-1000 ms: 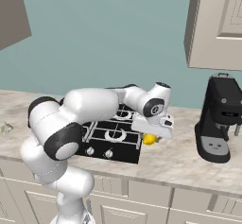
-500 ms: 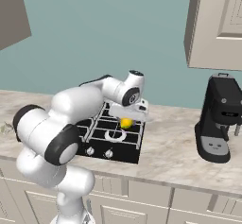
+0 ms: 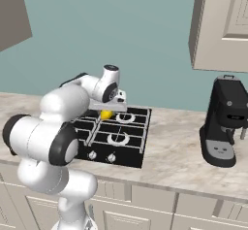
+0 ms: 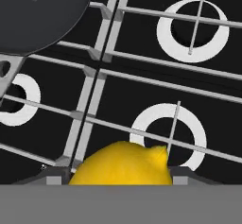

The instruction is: Put the lemon and garlic in the pan. Then turn on the rear left burner and set the heat to medium.

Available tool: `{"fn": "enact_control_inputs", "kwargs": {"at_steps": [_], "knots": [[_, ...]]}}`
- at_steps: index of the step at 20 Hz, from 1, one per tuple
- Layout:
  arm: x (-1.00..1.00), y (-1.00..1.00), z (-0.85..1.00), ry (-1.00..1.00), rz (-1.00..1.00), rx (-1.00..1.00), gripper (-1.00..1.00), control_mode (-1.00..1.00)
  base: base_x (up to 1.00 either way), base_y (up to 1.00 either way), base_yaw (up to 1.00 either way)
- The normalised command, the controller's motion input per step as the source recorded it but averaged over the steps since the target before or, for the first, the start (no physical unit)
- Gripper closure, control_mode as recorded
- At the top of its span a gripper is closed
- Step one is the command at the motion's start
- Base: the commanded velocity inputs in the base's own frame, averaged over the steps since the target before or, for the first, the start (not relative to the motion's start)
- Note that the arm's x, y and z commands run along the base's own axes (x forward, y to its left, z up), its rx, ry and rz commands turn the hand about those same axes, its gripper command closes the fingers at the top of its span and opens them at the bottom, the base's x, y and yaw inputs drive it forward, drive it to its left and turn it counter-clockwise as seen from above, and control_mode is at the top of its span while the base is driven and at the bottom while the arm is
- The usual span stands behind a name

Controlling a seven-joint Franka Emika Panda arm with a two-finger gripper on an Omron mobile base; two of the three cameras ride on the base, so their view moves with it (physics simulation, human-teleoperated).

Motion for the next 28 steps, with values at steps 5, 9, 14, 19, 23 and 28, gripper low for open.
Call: {"fn": "enact_control_inputs", "kwargs": {"at_steps": [5,9,14,19,23,28], "knots": [[0.12,1.0,0.52,-0.01,0.05,0.0,1.0,-1.0,0.0,0.0,0.0],[0.0,0.98,0.22,0.0,0.0,0.0,1.0,-1.0,0.0,0.0,0.0],[0.14,0.77,-0.03,0.0,0.0,0.0,1.0,-1.0,0.0,0.0,0.0],[0.22,0.59,-0.19,0.0,0.0,0.0,1.0,-1.0,0.0,0.0,0.0],[0.13,0.41,-0.17,0.0,0.0,0.0,1.0,-1.0,0.0,0.0,0.0],[0.0,0.03,-0.06,0.0,0.0,0.0,1.0,-1.0,0.0,0.0,0.0]]}}
